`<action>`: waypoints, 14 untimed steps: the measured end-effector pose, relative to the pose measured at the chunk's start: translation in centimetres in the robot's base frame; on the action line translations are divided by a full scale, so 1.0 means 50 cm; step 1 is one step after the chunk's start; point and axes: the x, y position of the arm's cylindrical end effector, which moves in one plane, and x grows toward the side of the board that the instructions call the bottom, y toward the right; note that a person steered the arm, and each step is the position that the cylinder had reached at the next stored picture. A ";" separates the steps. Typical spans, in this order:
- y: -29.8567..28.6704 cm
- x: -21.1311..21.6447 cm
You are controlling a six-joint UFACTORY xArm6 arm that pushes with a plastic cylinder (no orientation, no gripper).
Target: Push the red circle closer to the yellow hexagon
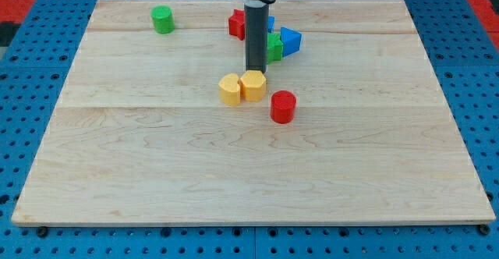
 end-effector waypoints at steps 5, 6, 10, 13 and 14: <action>0.198 0.162; 0.169 0.184; 0.097 0.142; 0.069 0.206; 0.044 0.235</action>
